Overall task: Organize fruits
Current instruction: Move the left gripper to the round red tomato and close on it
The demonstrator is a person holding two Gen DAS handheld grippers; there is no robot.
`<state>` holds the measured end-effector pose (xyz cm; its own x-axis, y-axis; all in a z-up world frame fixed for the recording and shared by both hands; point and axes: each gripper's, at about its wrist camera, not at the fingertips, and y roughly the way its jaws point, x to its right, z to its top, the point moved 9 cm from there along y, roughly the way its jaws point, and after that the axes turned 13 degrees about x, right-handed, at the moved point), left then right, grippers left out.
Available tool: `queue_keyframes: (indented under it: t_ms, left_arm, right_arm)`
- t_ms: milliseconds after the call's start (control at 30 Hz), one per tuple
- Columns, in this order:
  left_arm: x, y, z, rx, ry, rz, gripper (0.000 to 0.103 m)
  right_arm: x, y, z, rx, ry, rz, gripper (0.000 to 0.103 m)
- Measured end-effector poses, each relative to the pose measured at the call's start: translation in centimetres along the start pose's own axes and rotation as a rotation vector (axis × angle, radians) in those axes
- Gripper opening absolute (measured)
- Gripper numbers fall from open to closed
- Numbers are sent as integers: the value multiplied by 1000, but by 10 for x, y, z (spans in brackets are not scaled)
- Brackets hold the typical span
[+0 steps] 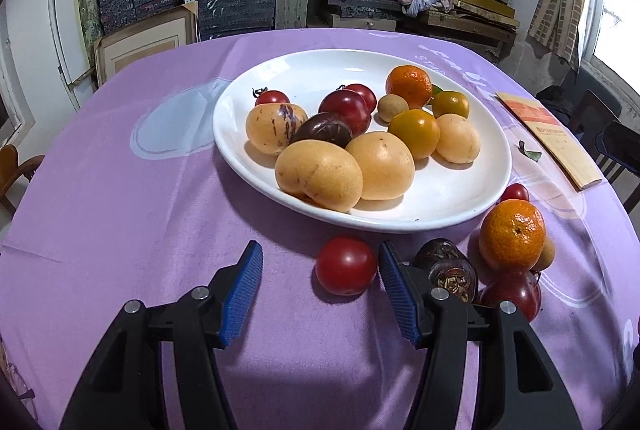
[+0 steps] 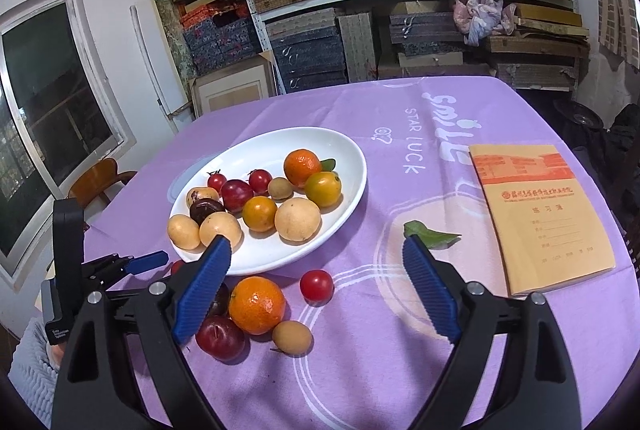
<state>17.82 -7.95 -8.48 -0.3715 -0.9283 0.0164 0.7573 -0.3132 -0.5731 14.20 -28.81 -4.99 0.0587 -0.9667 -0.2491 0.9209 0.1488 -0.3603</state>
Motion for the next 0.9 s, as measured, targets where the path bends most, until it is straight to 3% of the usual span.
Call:
queue_keyframes:
  t_ms: [300,400,900]
  left_arm:
    - [5,3,1,-3,-7,-44,60]
    - [6,4,0,-13,-11,-57,51]
    - [4,4,-1,-12,3,-4,49]
  right_arm:
    - [0,1,-2,-5,5,-2,89]
    - [1,2,-4,-10,7,-3,89]
    - [3,3,-6,-18,10,-4,90]
